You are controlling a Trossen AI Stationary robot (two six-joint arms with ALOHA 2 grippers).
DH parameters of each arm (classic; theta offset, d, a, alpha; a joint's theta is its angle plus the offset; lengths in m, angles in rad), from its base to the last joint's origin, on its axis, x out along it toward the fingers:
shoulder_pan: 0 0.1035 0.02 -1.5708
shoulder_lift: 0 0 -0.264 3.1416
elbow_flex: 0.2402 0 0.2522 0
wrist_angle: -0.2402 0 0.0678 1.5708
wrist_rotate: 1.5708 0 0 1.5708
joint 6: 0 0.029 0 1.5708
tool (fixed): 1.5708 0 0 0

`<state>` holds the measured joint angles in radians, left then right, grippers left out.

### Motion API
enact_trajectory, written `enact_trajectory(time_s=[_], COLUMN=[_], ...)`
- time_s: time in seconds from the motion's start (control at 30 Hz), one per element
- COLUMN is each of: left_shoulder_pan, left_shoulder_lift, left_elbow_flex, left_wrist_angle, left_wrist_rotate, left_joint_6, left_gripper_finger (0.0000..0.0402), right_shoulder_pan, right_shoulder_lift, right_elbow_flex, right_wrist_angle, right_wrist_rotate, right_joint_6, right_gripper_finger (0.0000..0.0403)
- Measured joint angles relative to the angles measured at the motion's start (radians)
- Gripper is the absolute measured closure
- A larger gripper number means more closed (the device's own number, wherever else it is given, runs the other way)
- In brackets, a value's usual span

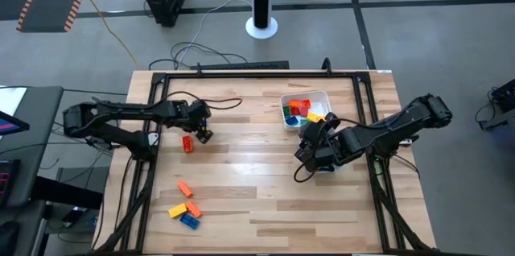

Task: Sort blocks by size
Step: Put the large blue game piece into the gray bin

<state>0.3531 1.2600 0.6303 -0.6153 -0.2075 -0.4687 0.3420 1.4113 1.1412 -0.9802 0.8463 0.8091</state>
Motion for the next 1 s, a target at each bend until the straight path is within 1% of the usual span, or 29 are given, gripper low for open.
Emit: enact_trajectory(time_s=[0.13,0.2,0.27,0.4,0.5,0.63,0.7,0.8,0.87,0.93,1.0], left_shoulder_pan=[-0.005,-0.007,-0.007,-0.006,-0.022,-0.036,-0.046,-0.058,-0.058,-0.058,-0.058], left_shoulder_lift=[0.002,0.002,0.002,0.001,0.003,0.019,0.019,0.019,0.019,0.019,0.029], left_elbow_flex=[-0.001,0.016,0.042,0.085,0.09,0.09,0.09,0.09,0.09,0.09,0.088], left_wrist_angle=[0.158,0.177,0.163,0.137,0.089,-0.011,-0.019,-0.022,-0.035,-0.06,-0.071], left_wrist_rotate=[0.129,0.155,0.154,0.153,0.13,0.047,0.047,0.078,0.075,0.031,-0.053], left_joint_6=[0.126,0.15,0.132,0.023,-0.045,-0.077,-0.076,-0.075,-0.075,-0.066,-0.056], left_gripper_finger=[0.015,0.015,0.015,0.015,0.015,0.015,0.015,0.015,0.015,0.015,0.015], right_shoulder_pan=[0.0,0.0,0.0,0.0,0.0,0.0,0.0,0.0,0.0,0.0,0.0], right_shoulder_lift=[0.0,0.0,0.0,0.0,0.0,0.0,0.0,0.0,0.0,0.0,0.0], right_elbow_flex=[0.0,0.0,0.0,0.0,0.0,0.0,0.0,0.0,0.0,0.0,0.0], right_wrist_angle=[0.002,0.001,0.002,0.001,0.002,0.013,0.022,0.044,0.059,0.066,0.069], right_wrist_rotate=[0.001,0.001,0.001,0.001,0.001,0.001,0.001,0.001,0.001,0.001,0.001], right_joint_6=[-0.006,-0.006,-0.006,-0.006,-0.006,-0.007,-0.018,-0.038,-0.053,-0.059,-0.062], right_gripper_finger=[0.0148,0.0148,0.0148,0.0148,0.0148,0.0148,0.0148,0.0148,0.0148,0.0148,0.0148])
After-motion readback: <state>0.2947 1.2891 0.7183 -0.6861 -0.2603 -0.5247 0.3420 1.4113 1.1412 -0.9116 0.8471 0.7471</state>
